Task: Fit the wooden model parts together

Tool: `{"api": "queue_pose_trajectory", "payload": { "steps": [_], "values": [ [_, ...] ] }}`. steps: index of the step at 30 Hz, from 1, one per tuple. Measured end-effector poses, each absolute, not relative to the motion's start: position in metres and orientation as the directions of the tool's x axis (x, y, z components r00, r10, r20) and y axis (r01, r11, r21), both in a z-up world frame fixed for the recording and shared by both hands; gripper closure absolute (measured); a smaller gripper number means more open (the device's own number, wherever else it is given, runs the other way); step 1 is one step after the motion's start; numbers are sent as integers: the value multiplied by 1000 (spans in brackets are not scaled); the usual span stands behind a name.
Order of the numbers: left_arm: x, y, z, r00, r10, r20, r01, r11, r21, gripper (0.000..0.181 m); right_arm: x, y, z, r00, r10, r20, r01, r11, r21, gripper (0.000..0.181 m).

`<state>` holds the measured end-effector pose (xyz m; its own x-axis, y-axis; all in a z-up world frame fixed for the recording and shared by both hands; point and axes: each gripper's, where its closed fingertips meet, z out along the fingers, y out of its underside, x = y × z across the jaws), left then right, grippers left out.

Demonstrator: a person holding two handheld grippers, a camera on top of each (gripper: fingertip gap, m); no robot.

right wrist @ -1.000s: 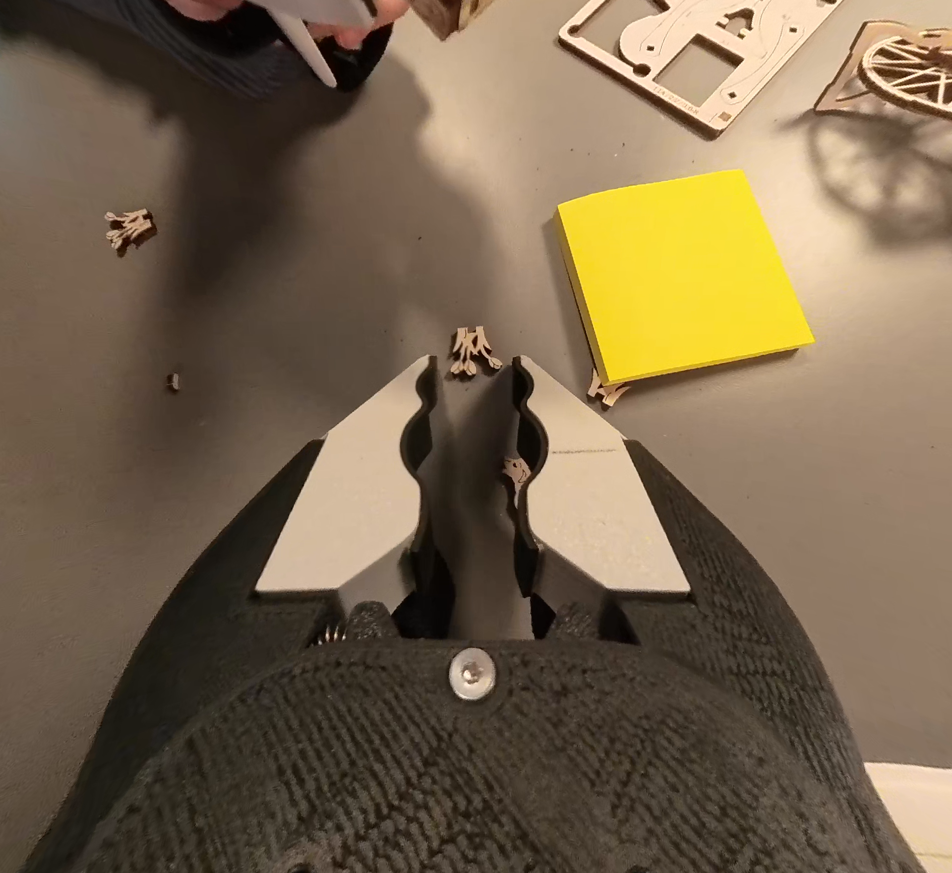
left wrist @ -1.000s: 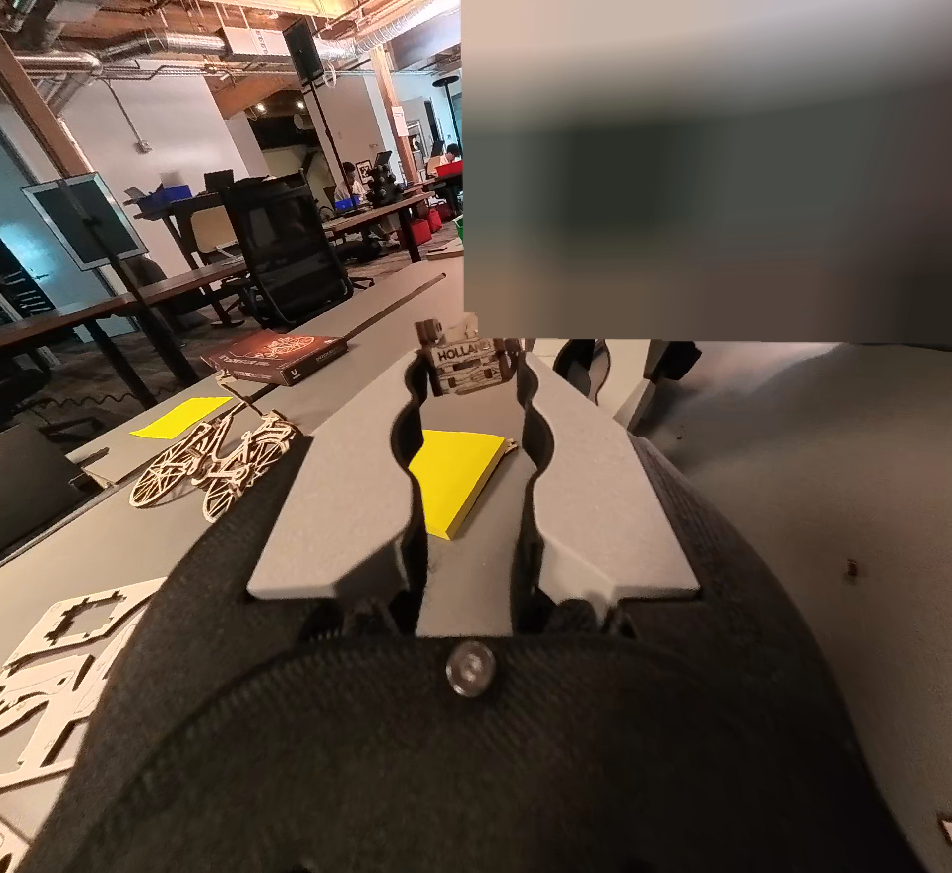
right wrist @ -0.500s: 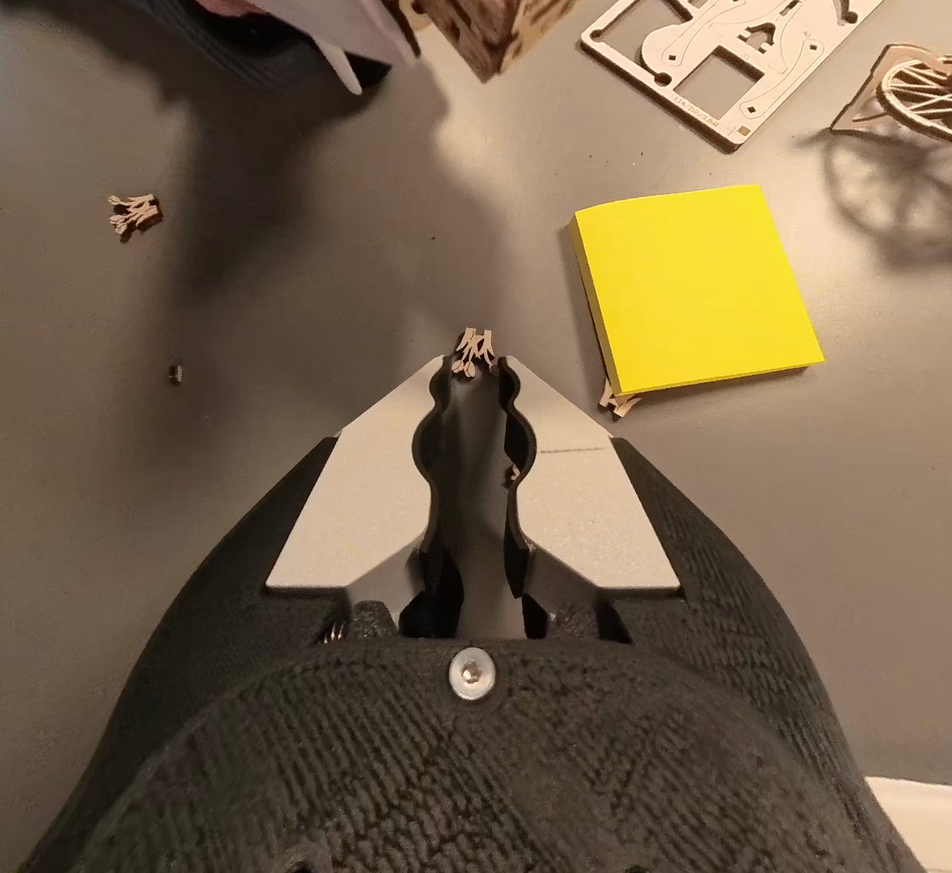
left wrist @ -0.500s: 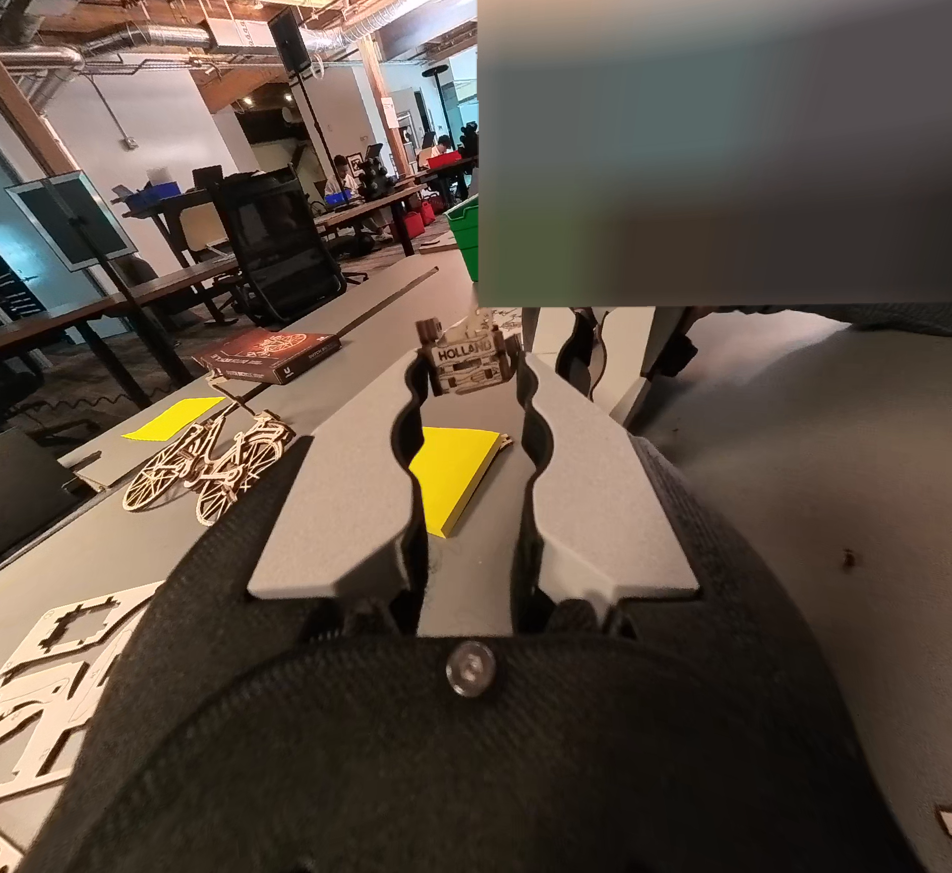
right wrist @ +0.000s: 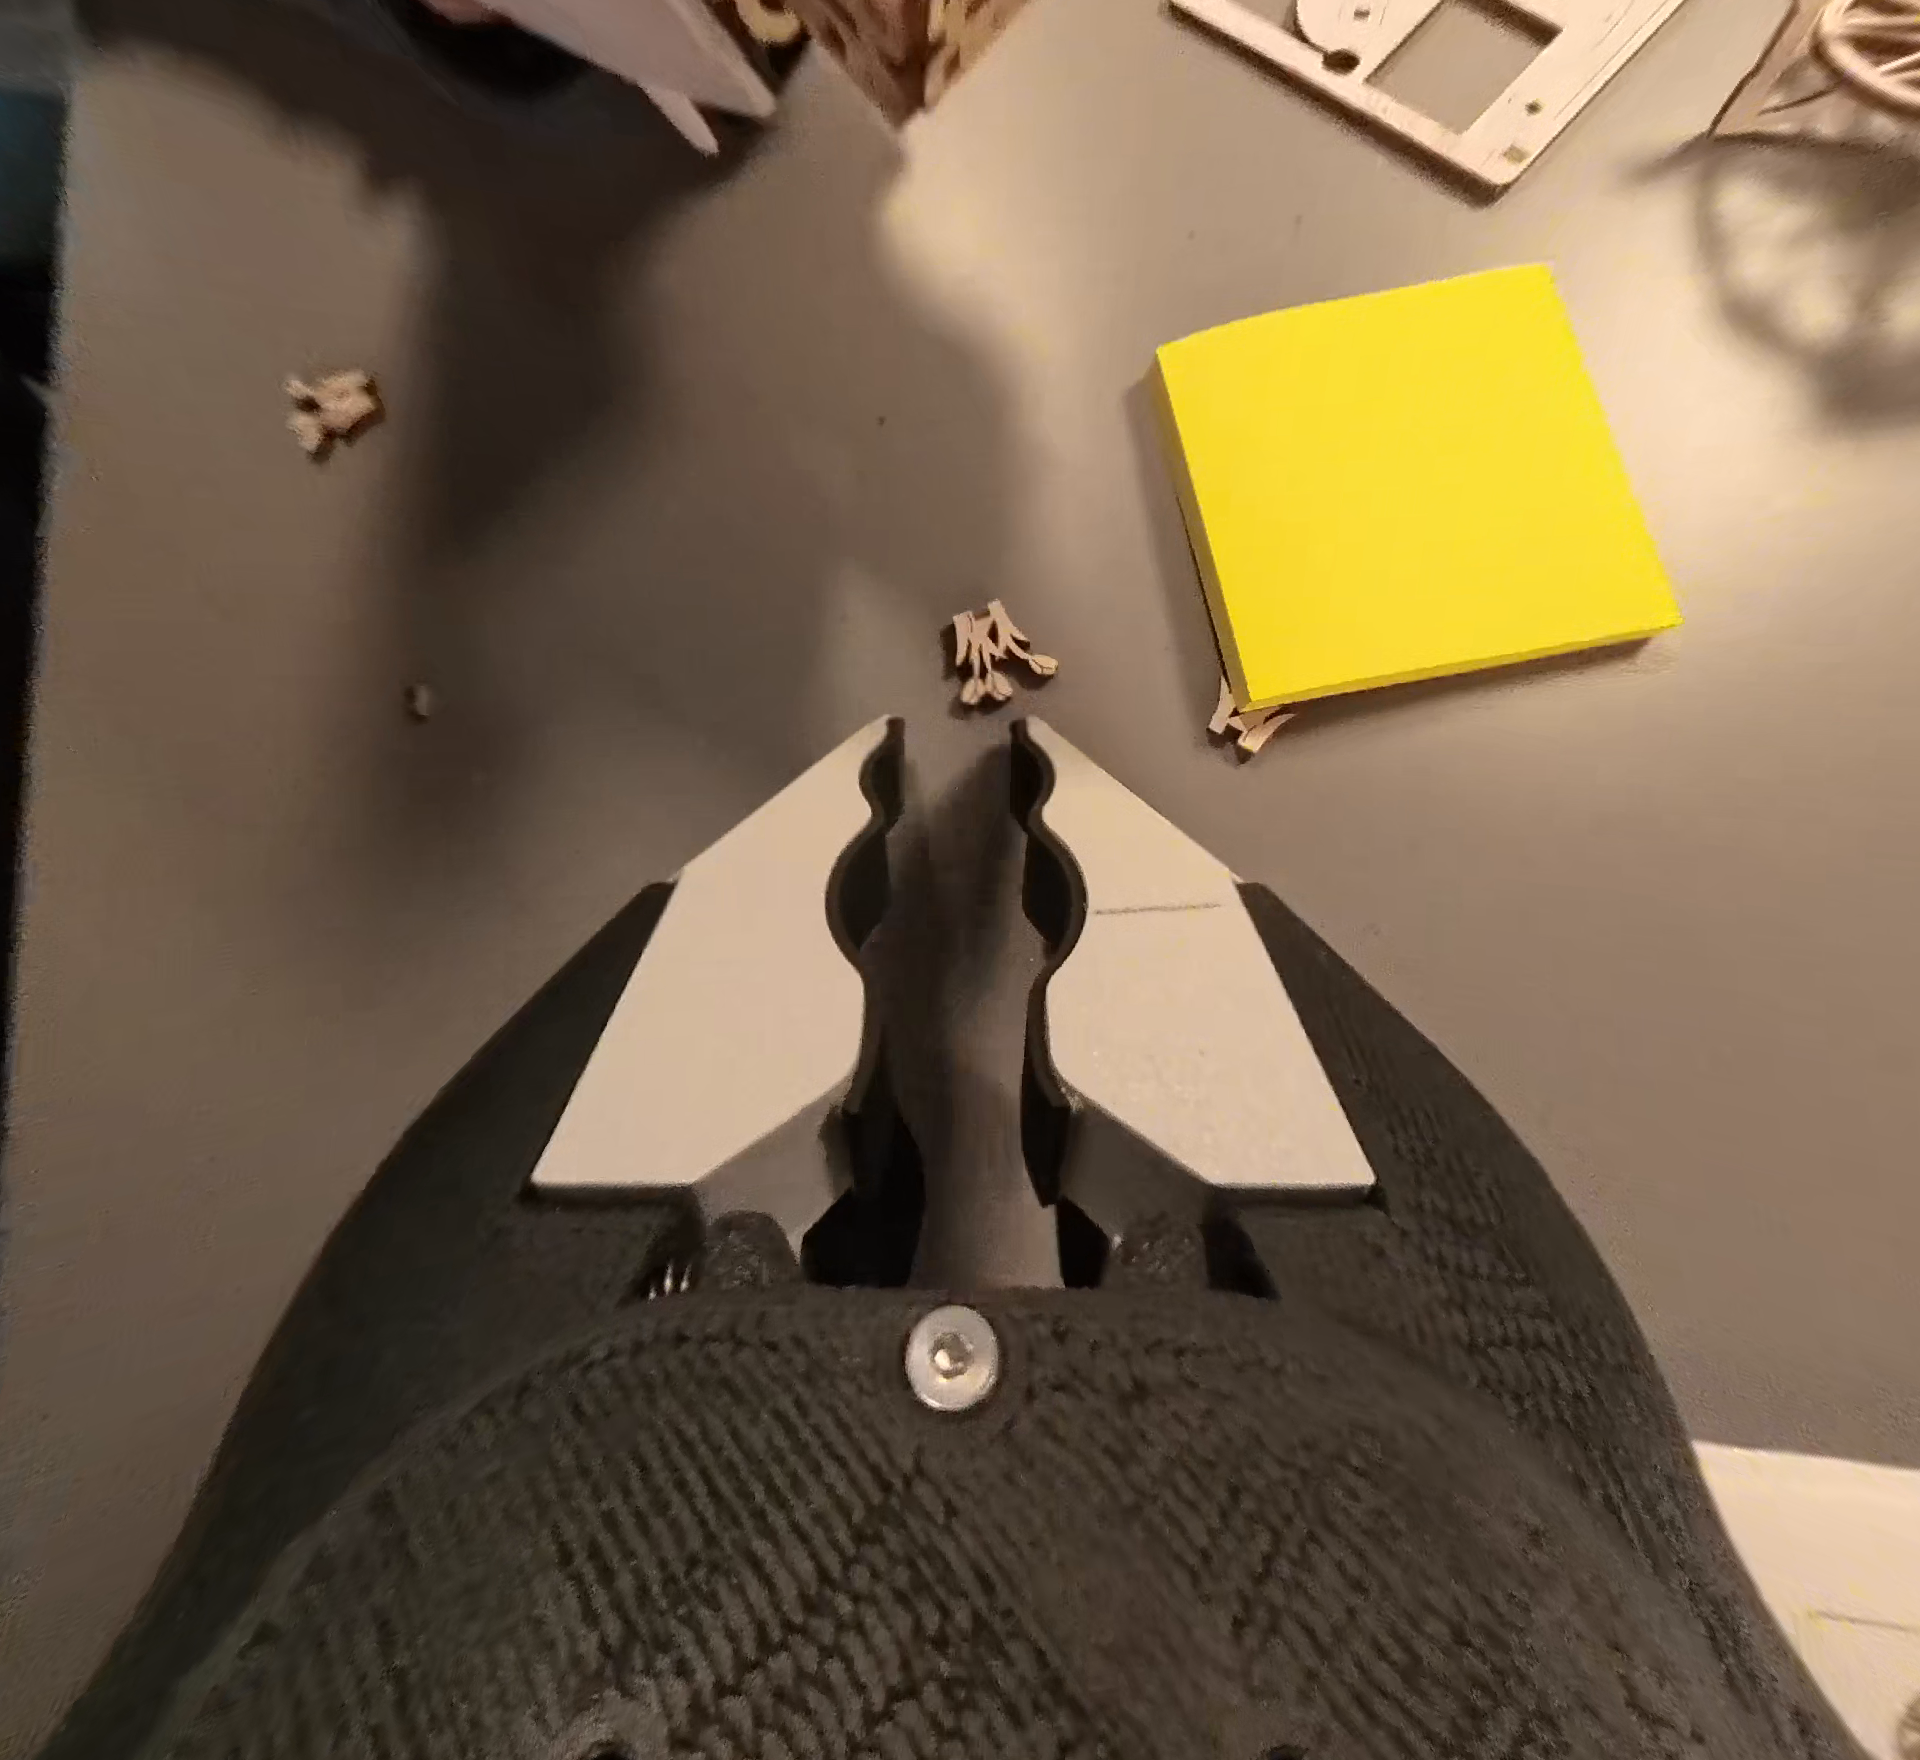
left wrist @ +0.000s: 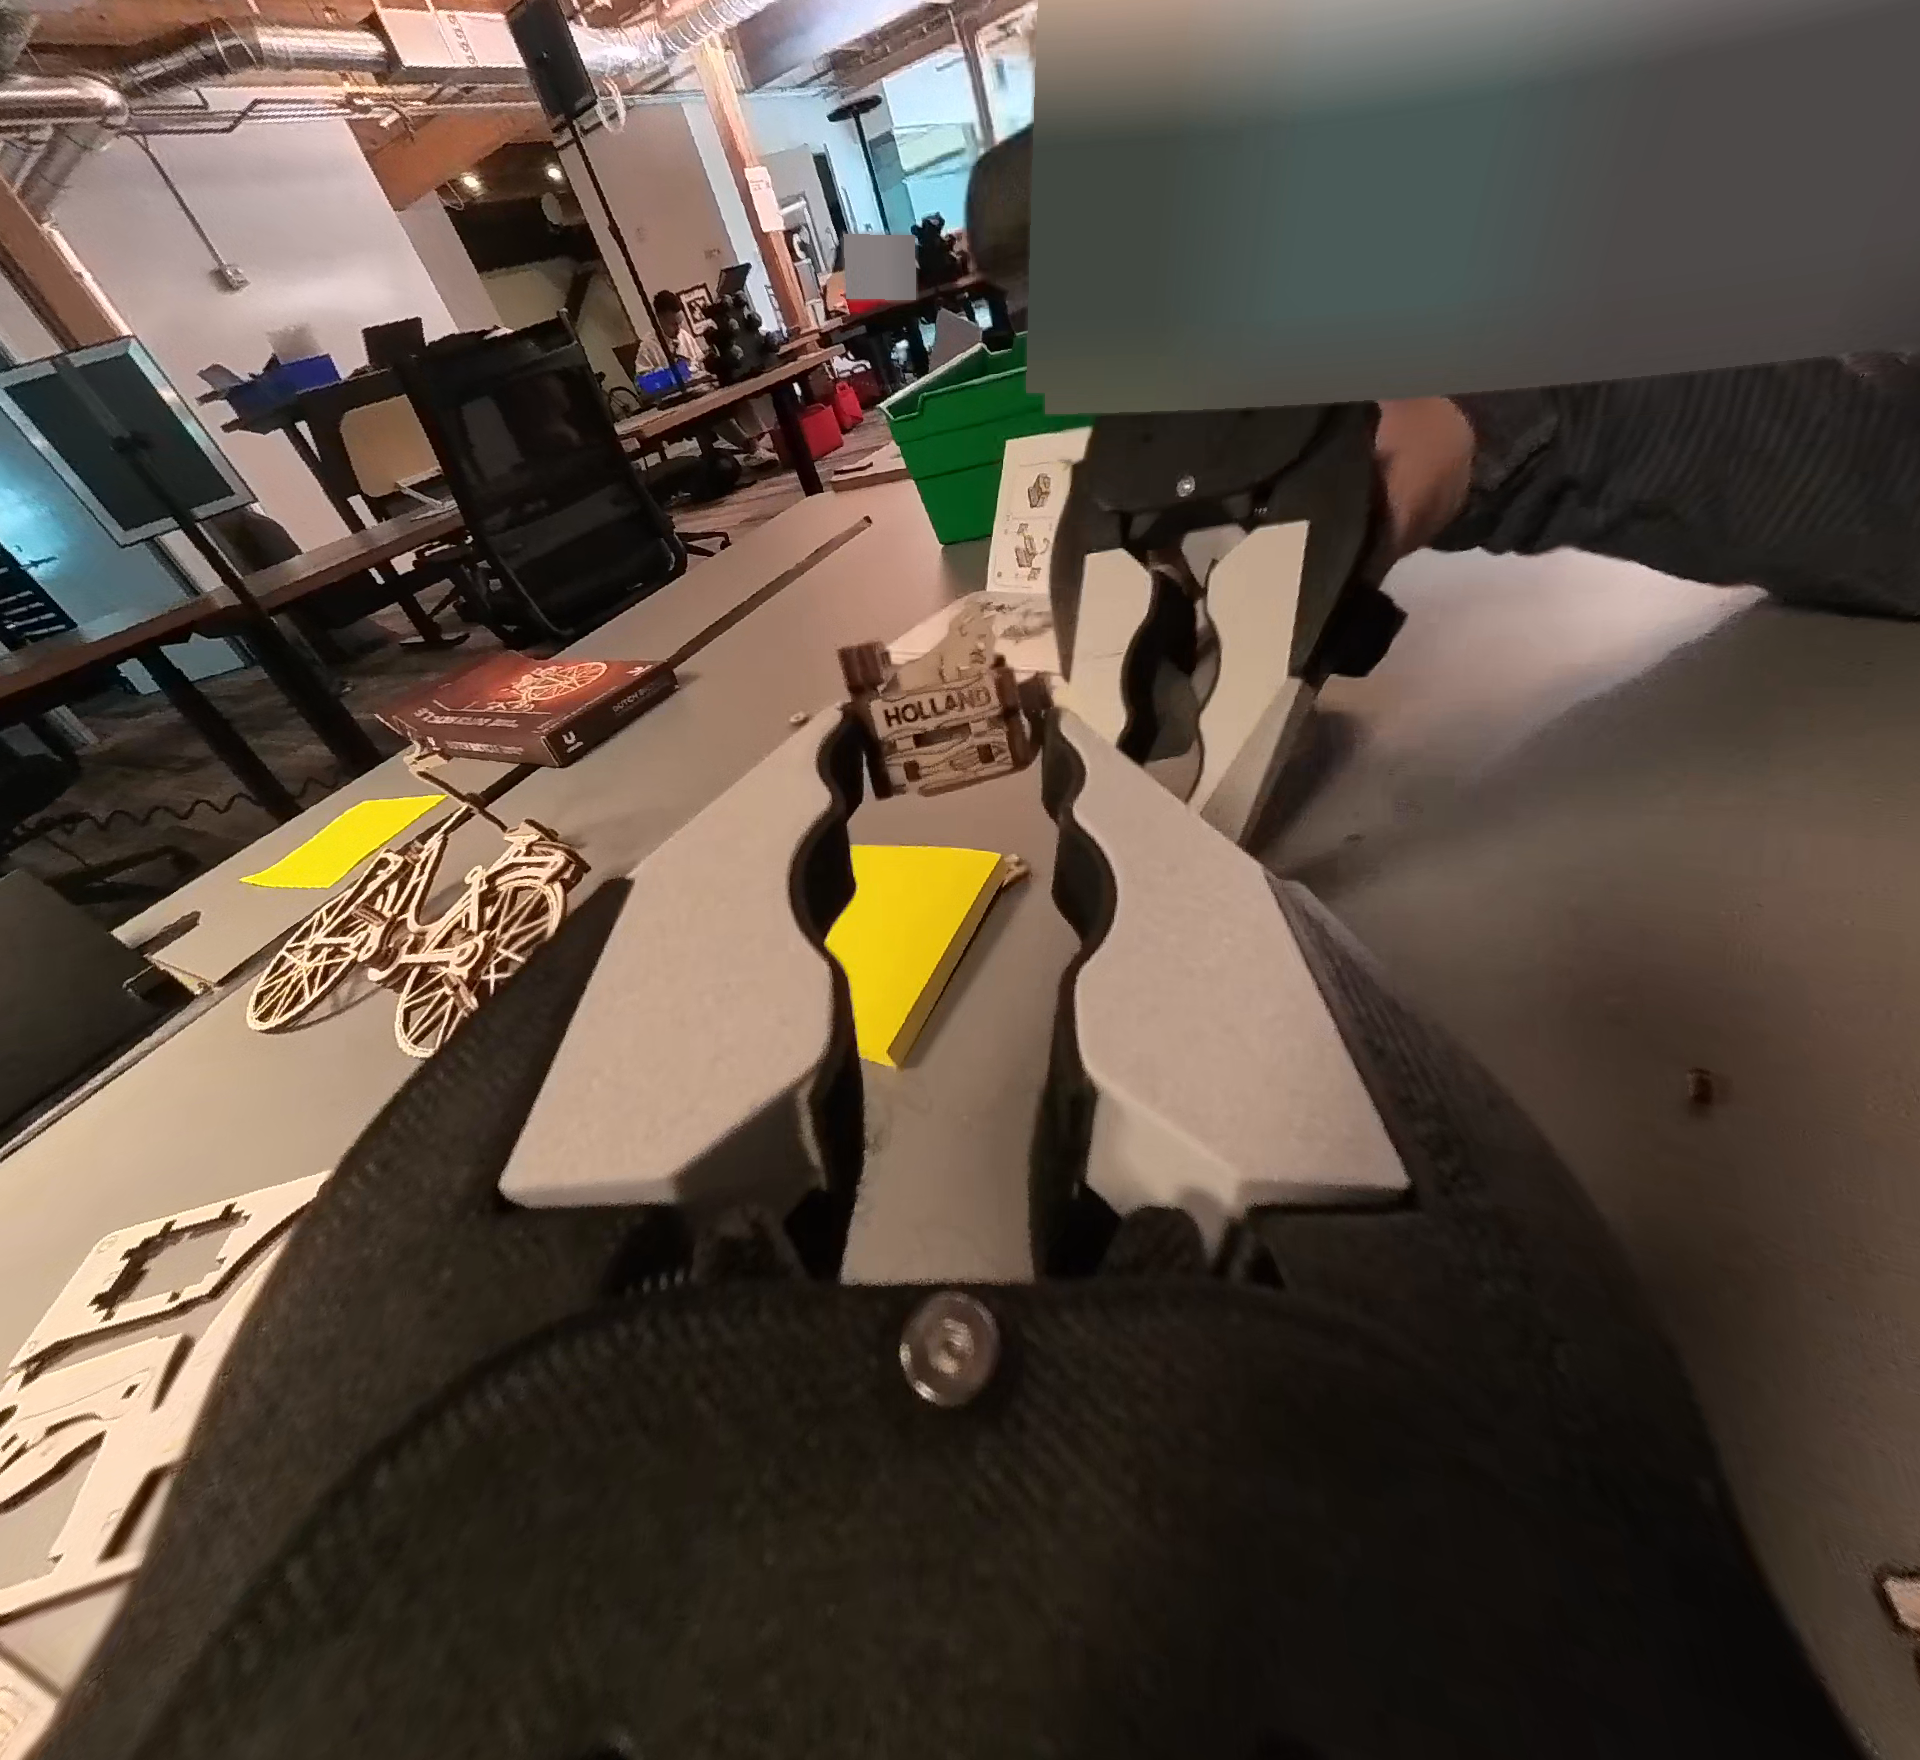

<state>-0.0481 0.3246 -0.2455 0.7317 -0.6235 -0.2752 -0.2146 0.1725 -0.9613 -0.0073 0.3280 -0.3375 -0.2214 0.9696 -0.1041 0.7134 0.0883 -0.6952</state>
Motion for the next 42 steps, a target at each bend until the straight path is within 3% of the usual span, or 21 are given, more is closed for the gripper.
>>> {"api": "queue_pose_trajectory", "payload": {
  "steps": [9,16,22,25,27,29,34,40,42],
  "values": [
    [-45,310,-310,535,-823,-189,-490,-121,-863,148,-9,326,-331,-242,966,-85,673,104,-732,158],
    [-44,296,-319,451,-886,-111,-503,-149,-851,148,-31,307,-301,-343,938,-56,478,123,-870,138],
    [-30,275,-294,323,-942,-86,-376,-44,-926,148,-39,283,-282,-448,876,-176,406,25,-913,160],
    [-29,272,-294,305,-949,-84,-376,-39,-926,148,-41,282,-285,-450,878,-162,445,63,-893,177],
    [-30,274,-296,327,-941,-83,-387,-53,-920,146,-42,285,-288,-429,888,-164,490,76,-869,177],
    [-36,281,-295,379,-917,-122,-407,-47,-912,118,-42,297,-294,-348,922,-170,572,66,-818,177],
    [-55,288,-298,402,-857,-322,-535,65,-842,123,-38,313,-321,-227,965,-135,749,84,-658,177],
    [-56,287,-308,401,-878,-262,-539,5,-842,113,-47,311,-326,-227,971,-70,811,149,-565,176],
    [-57,288,-309,406,-878,-251,-537,-8,-843,110,-51,310,-327,-232,971,-62,815,160,-557,169]
  ]
}}
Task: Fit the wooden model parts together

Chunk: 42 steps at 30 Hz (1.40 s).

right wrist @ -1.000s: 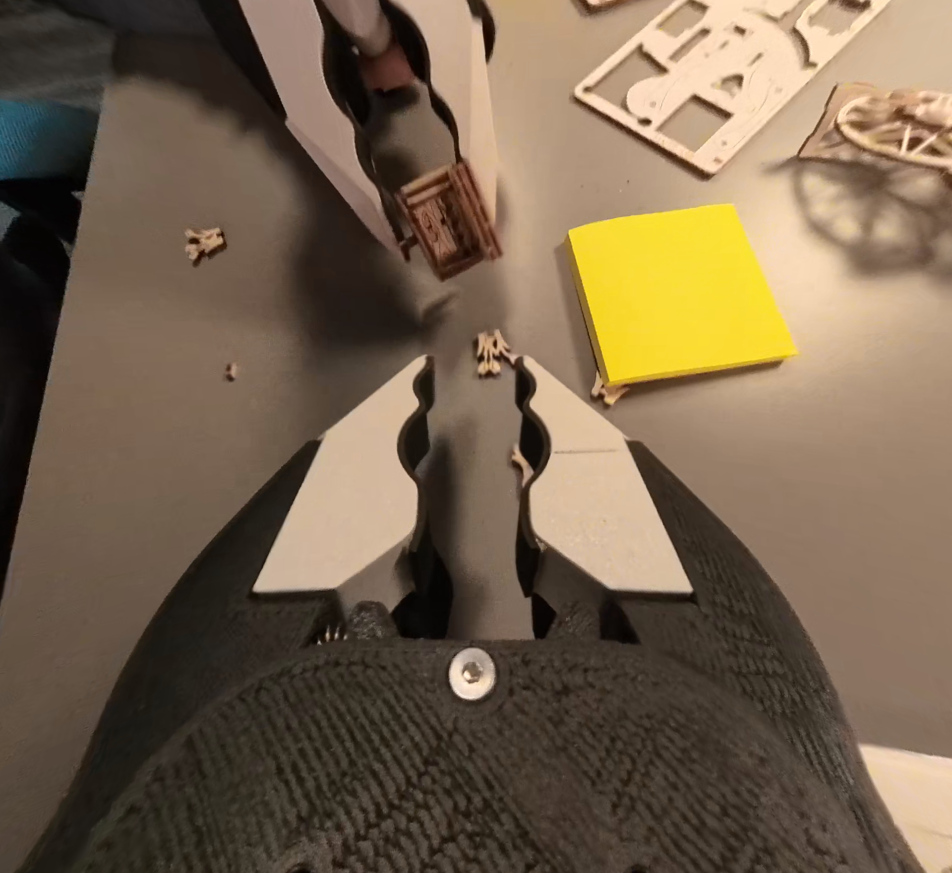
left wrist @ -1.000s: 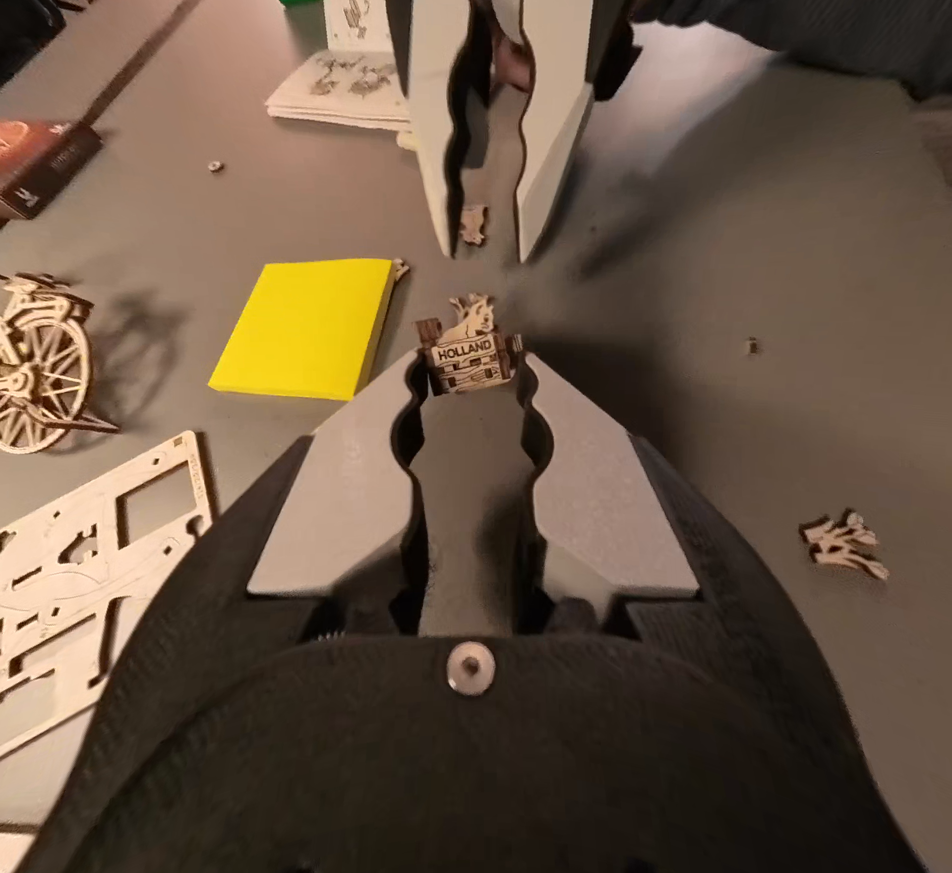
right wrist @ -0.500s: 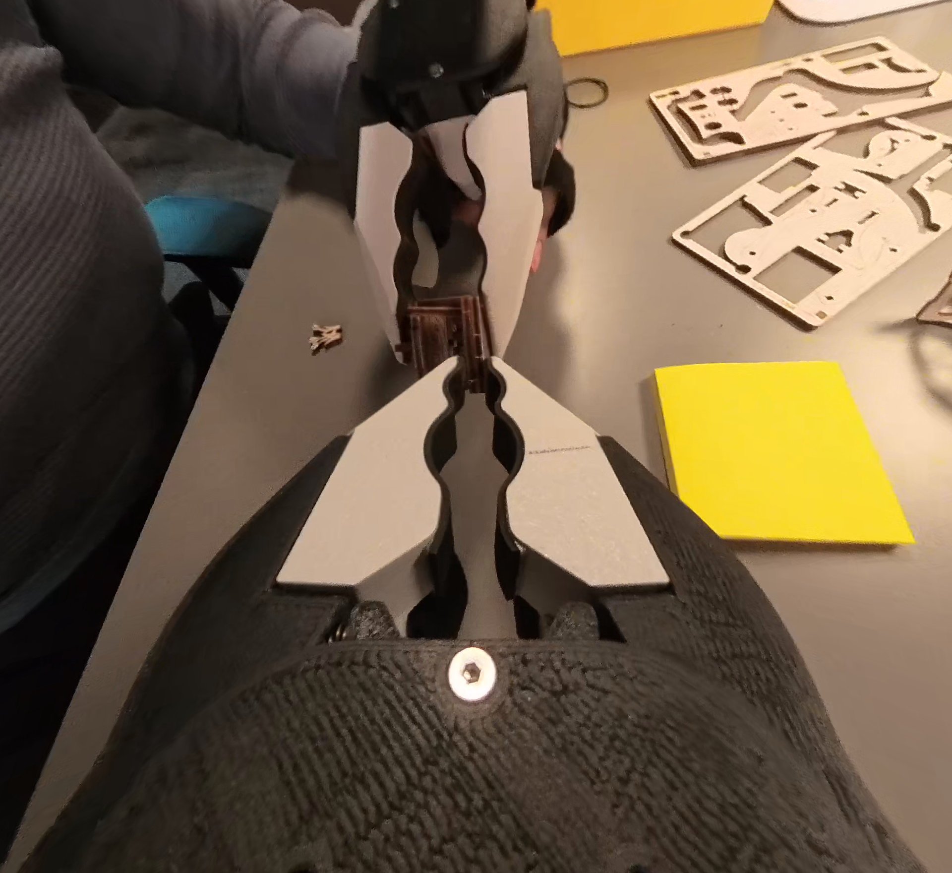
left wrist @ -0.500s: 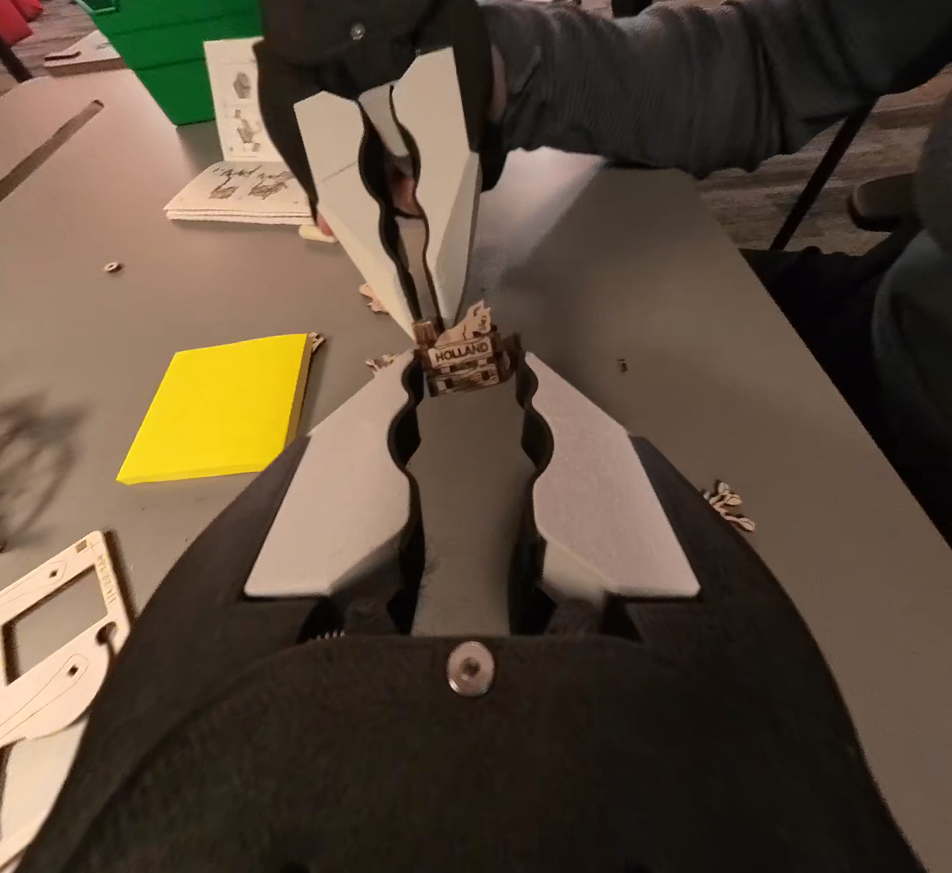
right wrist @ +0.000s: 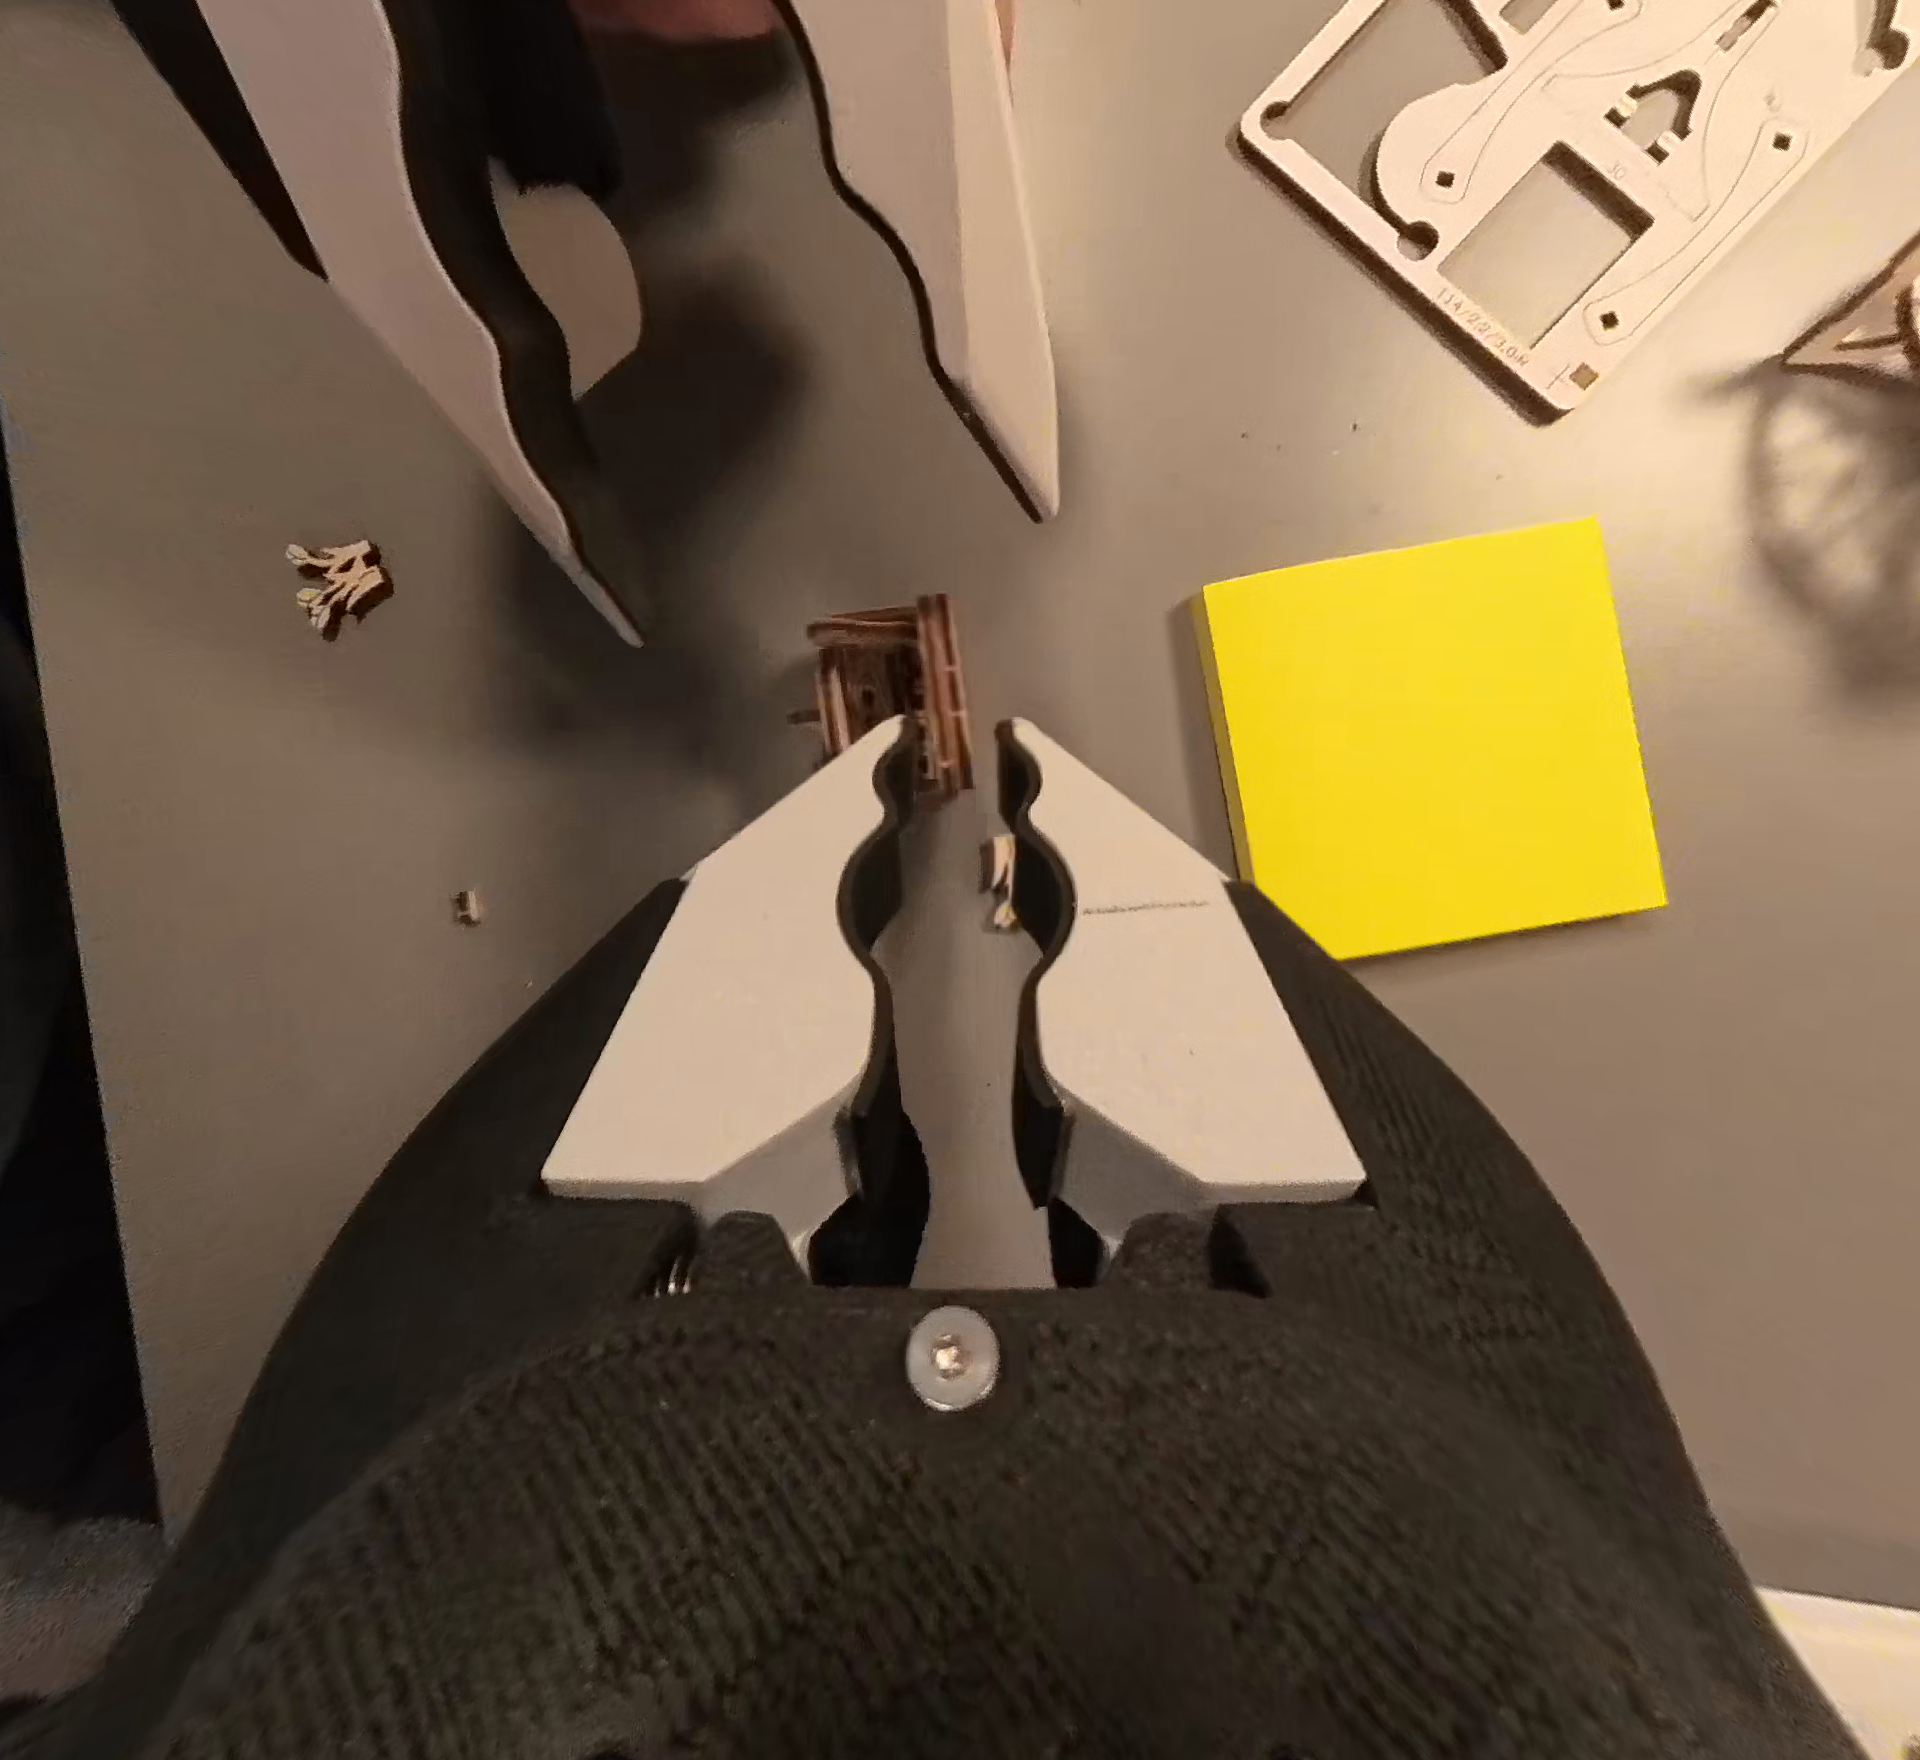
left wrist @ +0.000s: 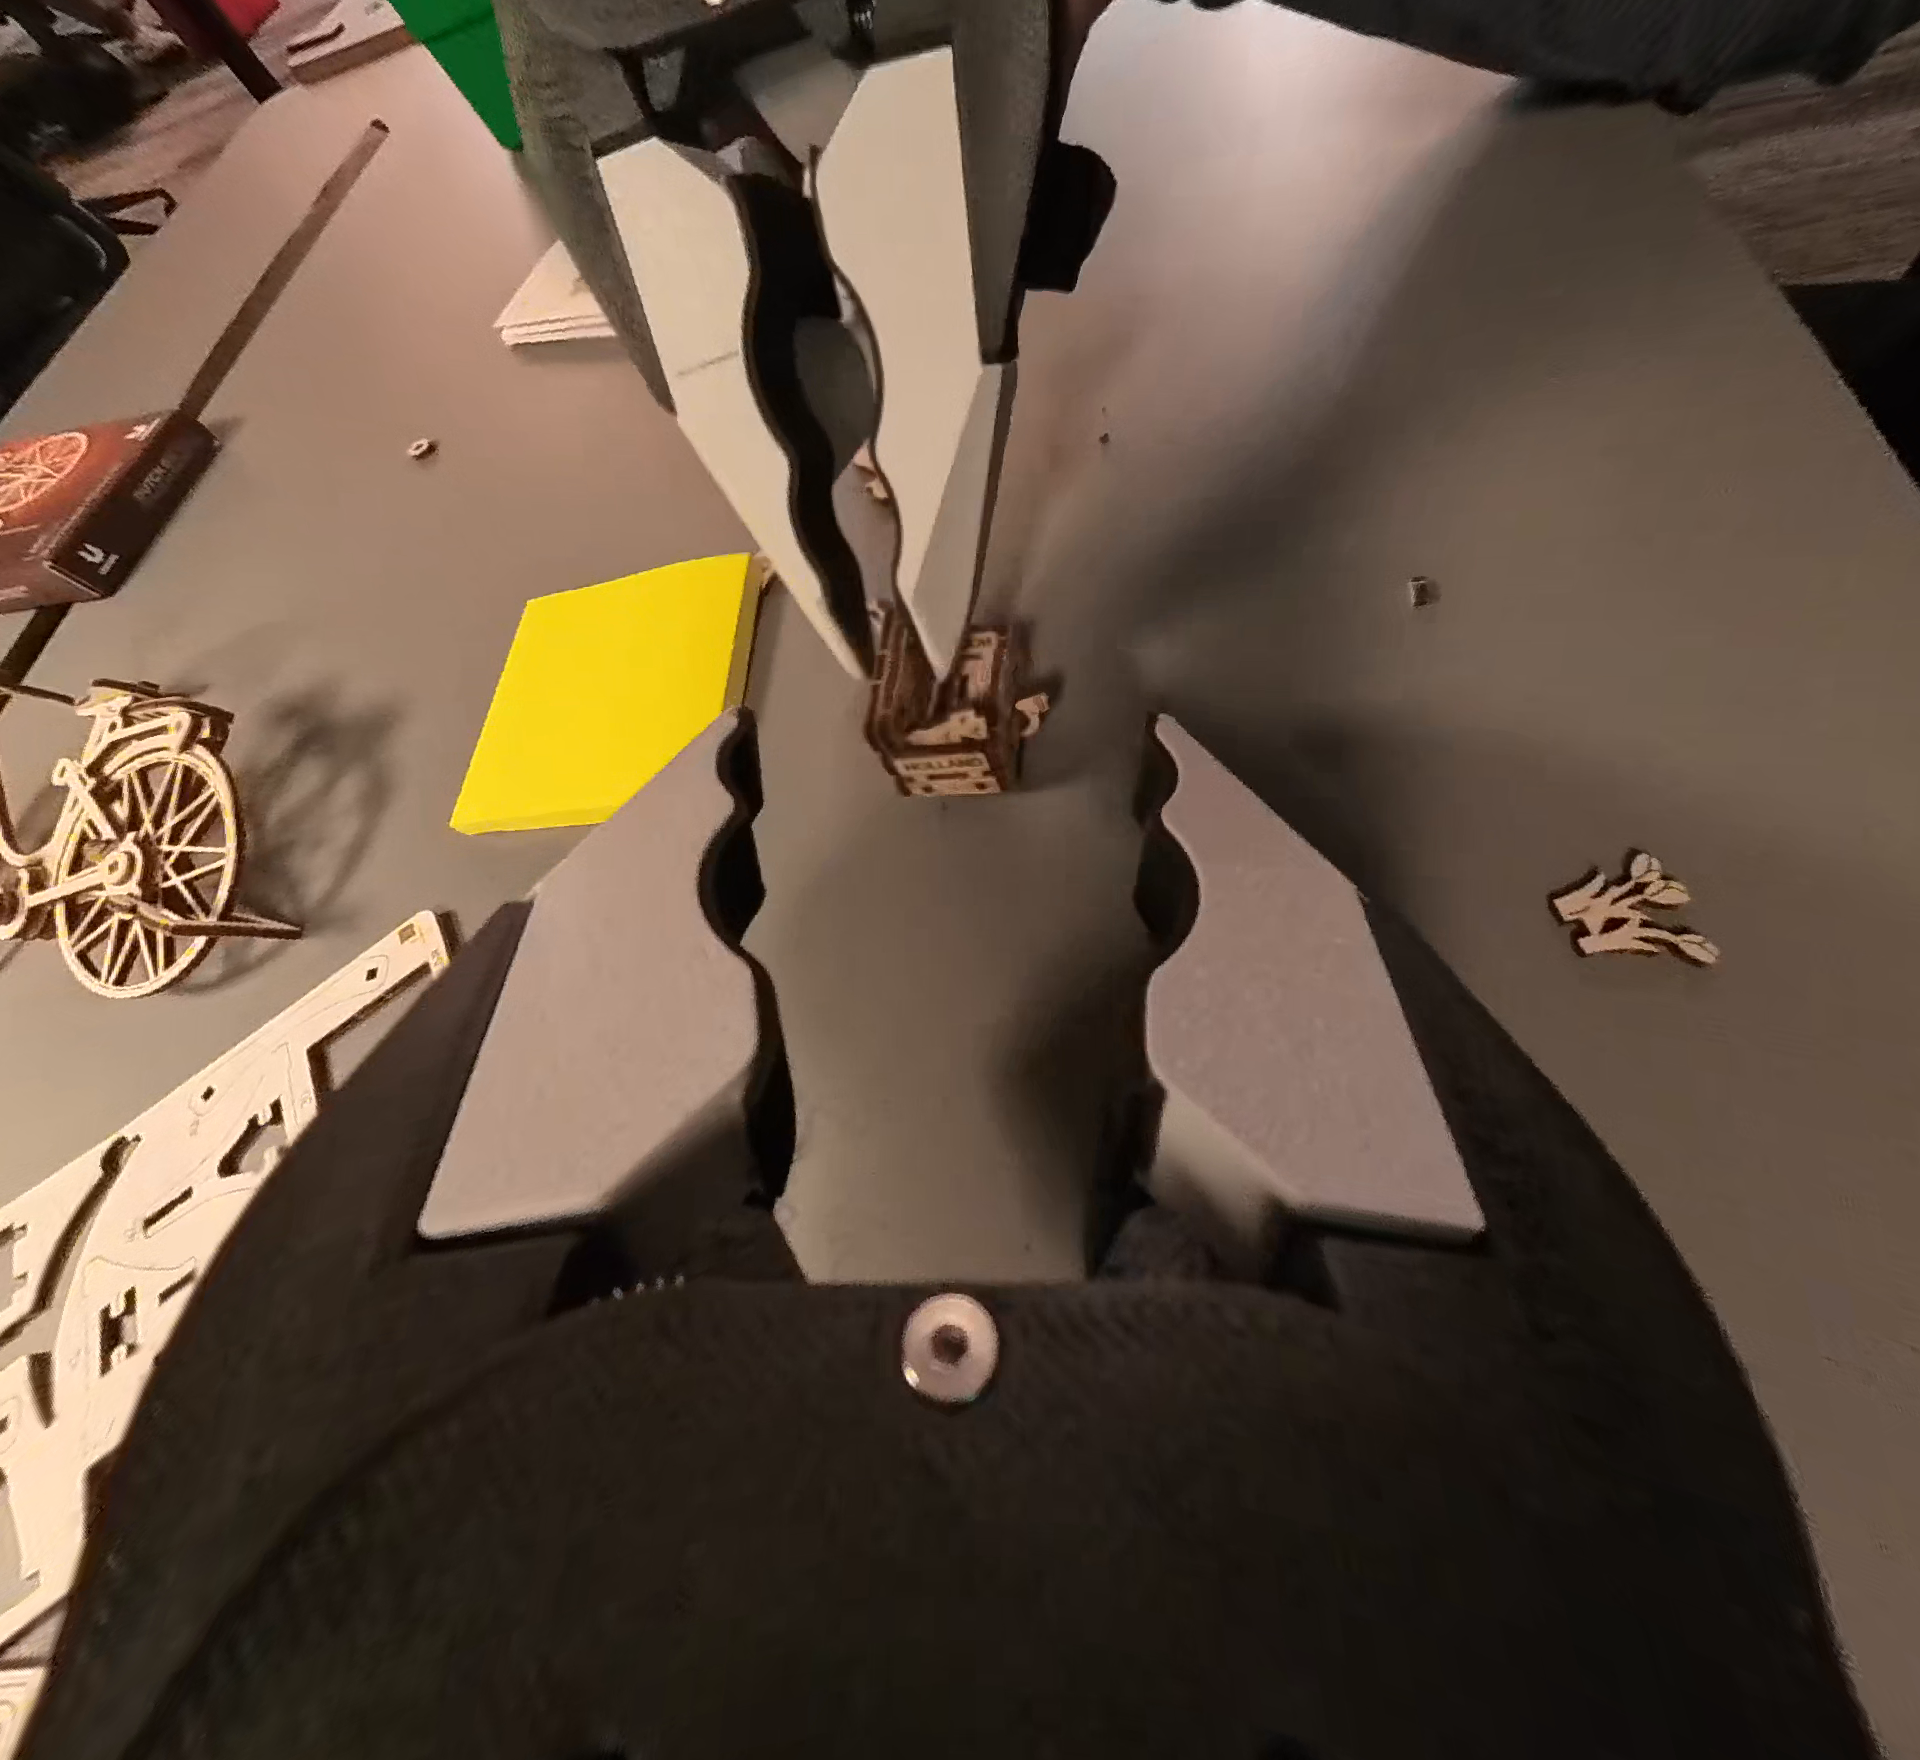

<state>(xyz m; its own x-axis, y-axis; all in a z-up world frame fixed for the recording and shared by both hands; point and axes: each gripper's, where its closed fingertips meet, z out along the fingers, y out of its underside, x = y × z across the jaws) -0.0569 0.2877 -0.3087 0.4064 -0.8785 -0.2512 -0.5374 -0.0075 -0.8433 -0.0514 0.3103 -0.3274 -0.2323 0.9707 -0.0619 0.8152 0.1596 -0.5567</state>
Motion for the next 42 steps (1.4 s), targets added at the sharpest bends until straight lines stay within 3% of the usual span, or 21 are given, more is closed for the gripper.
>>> {"api": "queue_pose_trajectory", "payload": {
  "steps": [5,11,13,19,22,26,33,42],
  "values": [
    [-57,287,-316,403,-893,-201,-536,-52,-842,109,-52,313,-325,-227,970,-85,787,131,-603,150],
    [-58,288,-314,413,-892,-183,-525,-69,-848,110,-31,323,-317,-228,963,-146,710,62,-702,142],
    [-58,288,-315,419,-891,-172,-521,-81,-850,112,-32,317,-314,-257,952,-167,681,56,-730,144],
    [-56,295,-325,436,-883,-174,-568,-120,-815,111,-37,300,-305,-333,943,4,640,229,-733,166],
    [-53,298,-335,427,-888,-173,-609,-140,-780,109,-40,298,-305,-326,944,52,641,261,-722,161],
    [-49,300,-338,424,-890,-171,-622,-148,-769,125,-43,295,-308,-347,933,92,601,296,-742,149],
    [-45,295,-340,407,-904,-131,-622,-169,-765,151,-54,279,-301,-411,885,217,525,424,-738,164],
    [-42,293,-341,395,-909,-134,-625,-160,-764,147,-59,277,-312,-442,866,234,545,466,-697,167]
  ]
}}
